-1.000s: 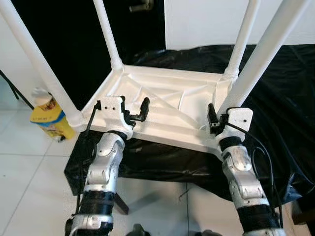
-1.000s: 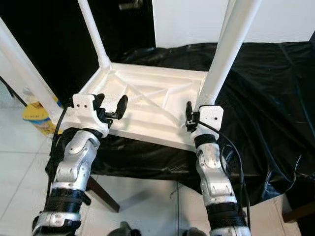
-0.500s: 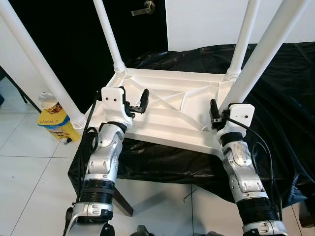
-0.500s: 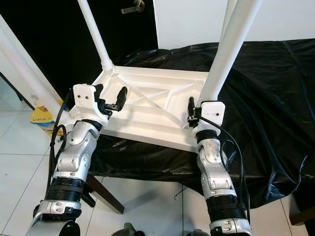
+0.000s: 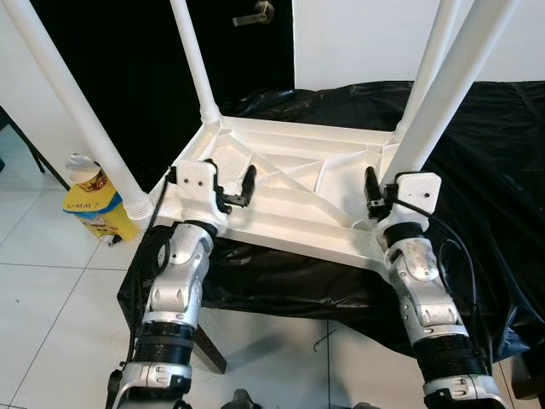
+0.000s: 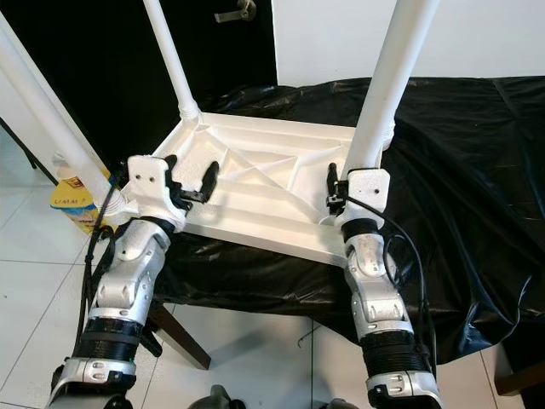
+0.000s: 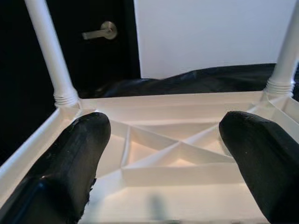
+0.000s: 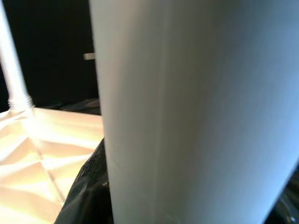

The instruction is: Building children table

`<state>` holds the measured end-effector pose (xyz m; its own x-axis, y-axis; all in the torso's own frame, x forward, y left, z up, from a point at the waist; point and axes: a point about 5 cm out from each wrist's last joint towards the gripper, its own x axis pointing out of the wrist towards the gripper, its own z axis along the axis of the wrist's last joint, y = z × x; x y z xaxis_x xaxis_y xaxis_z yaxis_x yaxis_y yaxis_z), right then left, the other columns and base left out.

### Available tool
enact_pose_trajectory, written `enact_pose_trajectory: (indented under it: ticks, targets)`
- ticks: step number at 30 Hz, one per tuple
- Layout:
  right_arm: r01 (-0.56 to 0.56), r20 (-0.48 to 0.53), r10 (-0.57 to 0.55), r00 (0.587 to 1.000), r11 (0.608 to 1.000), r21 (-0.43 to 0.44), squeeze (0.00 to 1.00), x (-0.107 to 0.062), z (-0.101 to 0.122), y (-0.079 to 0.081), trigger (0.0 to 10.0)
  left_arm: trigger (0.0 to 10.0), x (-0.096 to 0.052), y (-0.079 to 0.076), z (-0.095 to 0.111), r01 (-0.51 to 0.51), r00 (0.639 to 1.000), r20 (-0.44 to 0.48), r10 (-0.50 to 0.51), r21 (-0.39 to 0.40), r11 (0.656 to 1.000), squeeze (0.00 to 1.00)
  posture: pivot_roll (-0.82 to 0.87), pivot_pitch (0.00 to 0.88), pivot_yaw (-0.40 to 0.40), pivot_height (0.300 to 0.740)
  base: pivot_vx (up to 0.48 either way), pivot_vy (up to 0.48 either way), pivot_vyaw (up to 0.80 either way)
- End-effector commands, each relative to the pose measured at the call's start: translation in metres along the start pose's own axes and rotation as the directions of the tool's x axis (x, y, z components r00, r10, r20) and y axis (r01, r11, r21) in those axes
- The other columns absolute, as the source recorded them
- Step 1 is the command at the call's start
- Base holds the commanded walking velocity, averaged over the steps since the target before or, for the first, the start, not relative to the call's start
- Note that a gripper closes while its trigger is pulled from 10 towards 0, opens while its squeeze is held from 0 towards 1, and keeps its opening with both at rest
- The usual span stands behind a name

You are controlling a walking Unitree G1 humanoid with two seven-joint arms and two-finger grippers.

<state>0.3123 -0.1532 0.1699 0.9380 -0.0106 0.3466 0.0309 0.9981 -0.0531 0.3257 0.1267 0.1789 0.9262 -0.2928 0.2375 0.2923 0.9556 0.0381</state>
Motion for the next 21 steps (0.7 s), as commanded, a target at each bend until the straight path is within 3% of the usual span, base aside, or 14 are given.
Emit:
enact_pose_trajectory:
  ticks: [1, 4, 11, 15, 21]
  targets:
    - [0.001, -0.002, -0.001, 1.0, 1.0, -0.008, 0.0, -0.002, 0.001, 0.0, 10.0, 10.0, -0.002, -0.001, 0.004, 0.014, 1.0, 0.023, -0.015, 0.019, 1.0, 0.0, 0.04, 0.0, 0.044, 0.74, 0.0, 0.0, 0.0]
    - [0.017, 0.016, -0.016, 1.0, 0.999, -0.038, 0.0, -0.007, 0.001, -0.006, 10.0, 10.0, -0.005, -0.005, 0.005, 0.059, 0.997, 0.044, -0.06, 0.035, 0.998, 0.0, 0.03, 0.0, 0.055, 0.74, 0.0, 0.0, 0.0]
    - [0.004, 0.0, -0.004, 1.0, 1.0, -0.016, 0.0, -0.015, -0.002, -0.007, 10.0, 10.0, -0.009, -0.011, 0.007, 0.107, 0.992, 0.071, -0.109, 0.029, 0.994, 0.0, 0.03, 0.007, 0.061, 0.74, 0.0, 0.0, 0.0]
    - [0.004, 0.0, -0.003, 1.0, 1.0, -0.014, 0.0, -0.021, 0.0, -0.006, 10.0, 10.0, -0.014, -0.022, 0.008, 0.188, 0.979, 0.079, -0.19, 0.037, 0.982, 0.0, 0.03, 0.021, 0.061, 0.74, 0.0, 0.0, 0.0]
    - [-0.011, -0.007, 0.011, 1.0, 1.0, -0.017, 0.0, -0.033, 0.0, -0.002, 10.0, 10.0, -0.028, -0.034, 0.008, 0.364, 0.928, 0.073, -0.365, 0.024, 0.931, 0.0, 0.03, 0.039, 0.087, 0.74, 0.0, 0.0, 0.0]
